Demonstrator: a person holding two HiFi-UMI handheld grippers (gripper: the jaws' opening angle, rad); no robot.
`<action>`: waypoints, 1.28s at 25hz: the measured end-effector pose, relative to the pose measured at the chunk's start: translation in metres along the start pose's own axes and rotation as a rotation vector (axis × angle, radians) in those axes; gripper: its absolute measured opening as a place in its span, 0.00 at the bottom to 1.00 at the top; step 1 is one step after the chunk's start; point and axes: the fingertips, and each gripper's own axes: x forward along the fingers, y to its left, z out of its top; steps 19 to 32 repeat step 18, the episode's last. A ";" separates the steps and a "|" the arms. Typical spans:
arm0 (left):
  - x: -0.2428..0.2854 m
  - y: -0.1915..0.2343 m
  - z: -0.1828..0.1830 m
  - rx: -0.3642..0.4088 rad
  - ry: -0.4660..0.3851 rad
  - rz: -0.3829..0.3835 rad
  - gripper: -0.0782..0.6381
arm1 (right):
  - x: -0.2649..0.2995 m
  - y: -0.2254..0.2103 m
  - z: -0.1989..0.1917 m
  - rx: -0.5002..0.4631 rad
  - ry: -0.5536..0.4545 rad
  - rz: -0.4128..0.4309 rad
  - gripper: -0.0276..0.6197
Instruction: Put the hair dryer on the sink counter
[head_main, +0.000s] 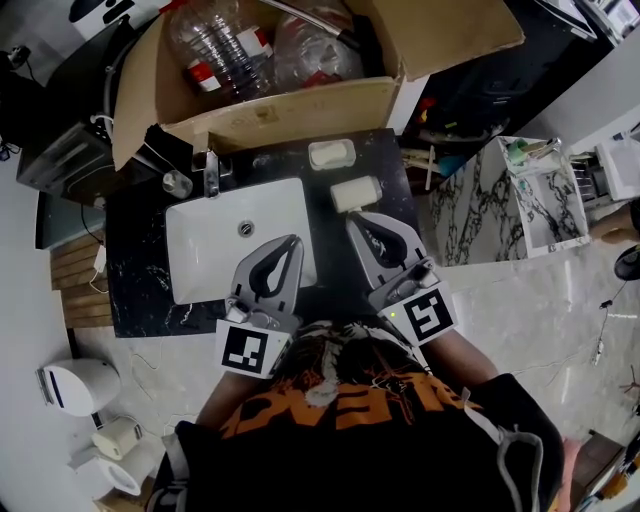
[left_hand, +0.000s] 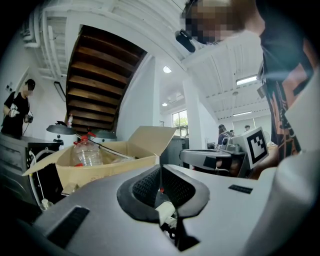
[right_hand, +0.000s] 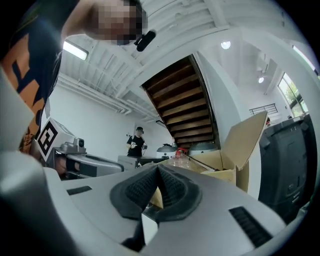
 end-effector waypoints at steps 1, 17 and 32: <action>0.000 0.000 0.000 0.000 -0.001 0.001 0.15 | 0.000 0.001 -0.001 0.005 0.000 0.004 0.06; -0.001 -0.002 -0.003 0.000 0.004 0.016 0.15 | -0.001 -0.004 -0.016 0.029 0.023 0.018 0.06; -0.001 -0.002 -0.004 -0.001 0.004 0.017 0.15 | -0.001 -0.004 -0.017 0.033 0.021 0.017 0.06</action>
